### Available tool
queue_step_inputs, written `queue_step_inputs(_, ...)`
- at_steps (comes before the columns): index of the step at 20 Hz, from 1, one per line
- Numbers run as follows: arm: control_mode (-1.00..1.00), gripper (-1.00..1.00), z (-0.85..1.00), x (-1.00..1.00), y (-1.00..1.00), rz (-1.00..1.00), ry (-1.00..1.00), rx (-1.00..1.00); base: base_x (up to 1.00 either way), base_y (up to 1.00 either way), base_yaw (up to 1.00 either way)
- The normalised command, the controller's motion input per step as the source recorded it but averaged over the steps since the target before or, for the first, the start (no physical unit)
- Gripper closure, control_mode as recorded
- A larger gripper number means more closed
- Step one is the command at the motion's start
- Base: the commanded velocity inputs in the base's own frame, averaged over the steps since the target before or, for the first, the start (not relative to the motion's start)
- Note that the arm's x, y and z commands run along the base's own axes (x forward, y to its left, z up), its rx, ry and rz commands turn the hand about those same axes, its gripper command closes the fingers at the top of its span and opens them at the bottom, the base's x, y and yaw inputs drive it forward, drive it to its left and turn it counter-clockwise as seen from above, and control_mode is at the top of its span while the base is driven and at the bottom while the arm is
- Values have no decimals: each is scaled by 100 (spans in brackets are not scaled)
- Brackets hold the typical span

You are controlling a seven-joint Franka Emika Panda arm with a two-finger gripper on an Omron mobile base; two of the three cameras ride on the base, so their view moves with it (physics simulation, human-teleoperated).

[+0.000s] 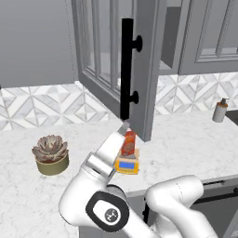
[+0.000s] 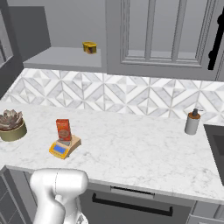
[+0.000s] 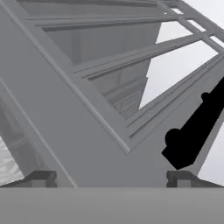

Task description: Pick the boxed food and place it on the digital scale for weighing, and close the cabinet.

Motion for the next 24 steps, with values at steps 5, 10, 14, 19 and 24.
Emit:
queue_step_inputs(5,-100,-100,25,44,-100,-13,10,12,0,0,0)
queue_step_inputs(10,-100,-100,63,38,-100,-7,21,12,0,0,0)
queue_step_inputs(14,-100,-100,43,34,-100,0,25,13,0,0,0)
queue_step_inputs(19,-100,-100,19,50,-94,0,25,11,0,0,0)
queue_step_inputs(24,-100,-100,-6,94,-43,0,20,4,0,0,0)
